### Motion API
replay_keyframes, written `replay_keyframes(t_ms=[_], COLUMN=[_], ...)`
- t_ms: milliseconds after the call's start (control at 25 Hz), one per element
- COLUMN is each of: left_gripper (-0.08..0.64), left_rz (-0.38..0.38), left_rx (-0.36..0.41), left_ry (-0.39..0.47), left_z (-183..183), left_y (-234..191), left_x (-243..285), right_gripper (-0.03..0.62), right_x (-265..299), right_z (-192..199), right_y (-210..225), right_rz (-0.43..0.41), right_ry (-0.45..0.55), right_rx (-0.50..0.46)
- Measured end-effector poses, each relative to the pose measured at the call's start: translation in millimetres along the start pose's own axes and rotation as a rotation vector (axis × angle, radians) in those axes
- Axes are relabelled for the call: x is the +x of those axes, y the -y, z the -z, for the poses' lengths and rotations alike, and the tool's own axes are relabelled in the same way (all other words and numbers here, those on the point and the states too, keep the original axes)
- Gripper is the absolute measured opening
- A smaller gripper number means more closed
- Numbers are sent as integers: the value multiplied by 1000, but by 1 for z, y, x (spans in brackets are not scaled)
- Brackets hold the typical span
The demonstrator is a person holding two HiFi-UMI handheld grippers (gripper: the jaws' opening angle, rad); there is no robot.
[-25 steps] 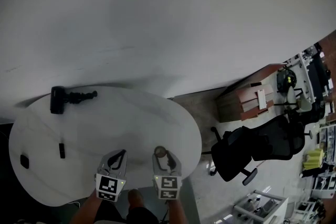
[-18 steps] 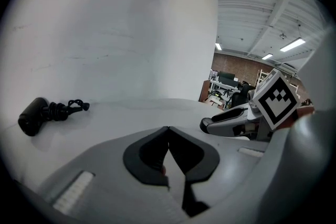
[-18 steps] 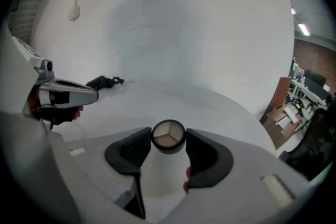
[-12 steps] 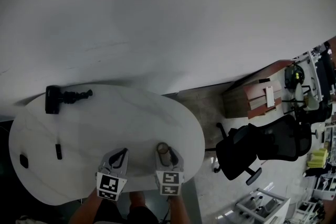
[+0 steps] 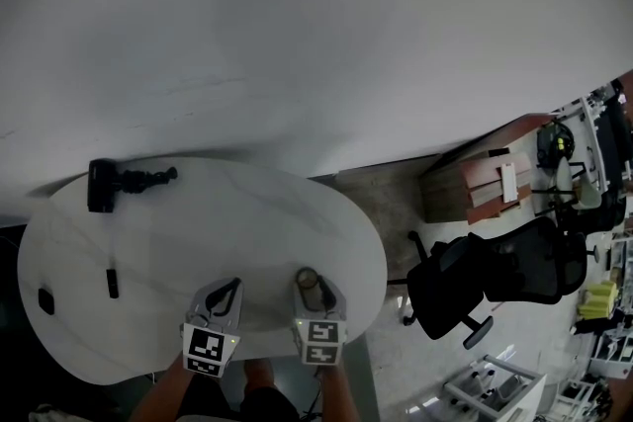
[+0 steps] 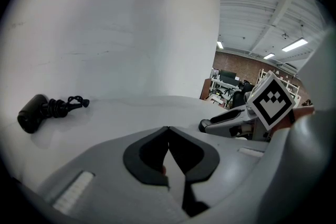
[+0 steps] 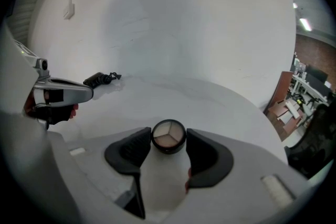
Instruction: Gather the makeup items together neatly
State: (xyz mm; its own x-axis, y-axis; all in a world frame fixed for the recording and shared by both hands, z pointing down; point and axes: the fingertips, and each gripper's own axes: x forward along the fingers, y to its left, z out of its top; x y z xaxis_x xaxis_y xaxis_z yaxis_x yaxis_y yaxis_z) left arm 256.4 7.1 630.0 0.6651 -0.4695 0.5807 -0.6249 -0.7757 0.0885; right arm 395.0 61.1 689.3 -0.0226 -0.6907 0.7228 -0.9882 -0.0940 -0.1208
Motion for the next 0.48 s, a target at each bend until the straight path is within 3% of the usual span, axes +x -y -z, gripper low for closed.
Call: replay_keyframes(t_ms=[280,480], left_gripper=[11,11], left_rz=[-22,-54], left_rx=[4,8], left_ry=[36,88], left_z=[-15,-37], left_y=[-3,-9], left_x=[-13,-33], right_gripper=[236,236], right_x=[-10,-27], right_z=[-7,-35], right_y=[1,-10], right_rz=[12,-5], right_ry=[6,70], right_rx=[7,-11])
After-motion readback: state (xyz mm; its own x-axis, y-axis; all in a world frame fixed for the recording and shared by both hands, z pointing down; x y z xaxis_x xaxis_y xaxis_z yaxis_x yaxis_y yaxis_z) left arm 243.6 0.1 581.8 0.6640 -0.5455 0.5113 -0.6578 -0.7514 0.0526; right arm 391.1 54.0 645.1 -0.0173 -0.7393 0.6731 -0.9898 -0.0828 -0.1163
